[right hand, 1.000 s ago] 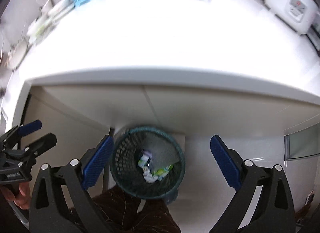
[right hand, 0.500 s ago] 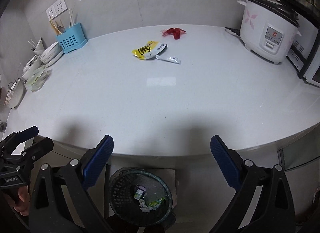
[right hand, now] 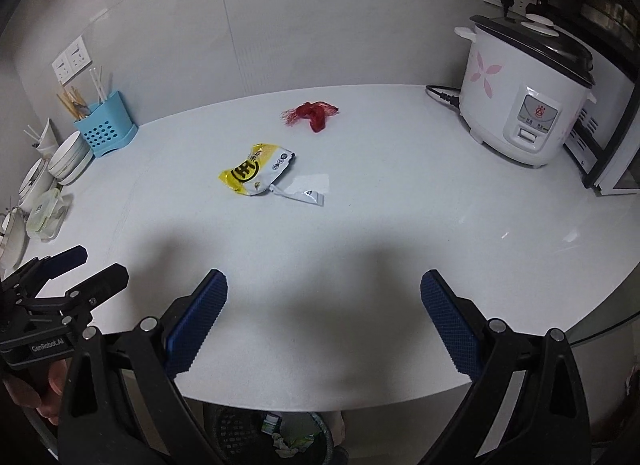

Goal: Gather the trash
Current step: 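Raise both tools back up toward the counter items, then grasp the yellow snack bag with the left gripper while the right grasps the red mesh net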

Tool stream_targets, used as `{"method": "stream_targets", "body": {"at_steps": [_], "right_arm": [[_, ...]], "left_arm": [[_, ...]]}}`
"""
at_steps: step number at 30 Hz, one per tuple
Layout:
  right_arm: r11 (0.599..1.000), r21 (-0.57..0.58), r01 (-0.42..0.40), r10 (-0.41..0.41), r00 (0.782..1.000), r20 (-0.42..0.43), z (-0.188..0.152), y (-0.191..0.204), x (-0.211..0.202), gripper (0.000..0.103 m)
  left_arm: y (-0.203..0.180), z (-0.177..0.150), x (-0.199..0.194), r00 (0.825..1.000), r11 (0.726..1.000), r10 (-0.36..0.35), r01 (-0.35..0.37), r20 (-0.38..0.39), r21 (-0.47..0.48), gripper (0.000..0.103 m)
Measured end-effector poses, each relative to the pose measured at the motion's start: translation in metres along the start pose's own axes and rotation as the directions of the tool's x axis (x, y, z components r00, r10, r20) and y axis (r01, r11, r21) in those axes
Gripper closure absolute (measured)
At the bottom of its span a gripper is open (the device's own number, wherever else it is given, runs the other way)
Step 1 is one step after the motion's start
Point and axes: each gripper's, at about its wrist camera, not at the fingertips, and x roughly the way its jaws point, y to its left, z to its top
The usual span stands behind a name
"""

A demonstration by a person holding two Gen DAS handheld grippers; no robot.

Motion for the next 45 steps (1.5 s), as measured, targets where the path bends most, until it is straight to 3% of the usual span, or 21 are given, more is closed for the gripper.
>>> {"method": "stream_targets", "body": {"at_steps": [12,21,29,32,36,40,45], "right_arm": [[0.994,0.072,0.080,-0.078,0.996,-0.034,0.031,-0.013,0.035,0.010],[0.986,0.106,0.126,-0.120,0.991,-0.062,0.046,-0.023,0.054,0.010],[0.984,0.107,0.142,-0.134,0.988,-0.076,0.059,-0.022,0.071,0.010],[0.985,0.083,0.151,-0.144,0.986,-0.077,0.067,-0.018,0.079,0.010],[0.986,0.070,0.148,-0.143,0.987,-0.076,0.080,-0.012,0.089,0.010],[0.989,0.056,0.139,-0.135,0.988,-0.077,0.095,-0.004,0.103,0.010],[0.991,0.018,0.129,-0.128,0.989,-0.078,0.123,0.014,0.130,0.010]], "left_arm": [[-0.004,0.077,0.096,0.997,0.997,-0.053,0.056,-0.048,0.050,0.006],[-0.011,0.102,0.154,0.993,0.993,-0.065,0.075,-0.103,0.096,0.009],[-0.016,0.107,0.192,0.981,0.987,-0.039,0.067,-0.188,0.145,0.031],[-0.022,0.106,0.194,0.984,0.980,-0.021,0.054,-0.175,0.191,0.040],[-0.024,0.107,0.192,0.983,0.974,-0.023,0.063,-0.183,0.217,0.084],[-0.014,0.108,0.189,0.980,0.982,-0.030,0.065,-0.195,0.177,0.093],[0.016,0.116,0.165,0.989,0.992,-0.016,0.034,-0.144,0.124,0.093]]}}
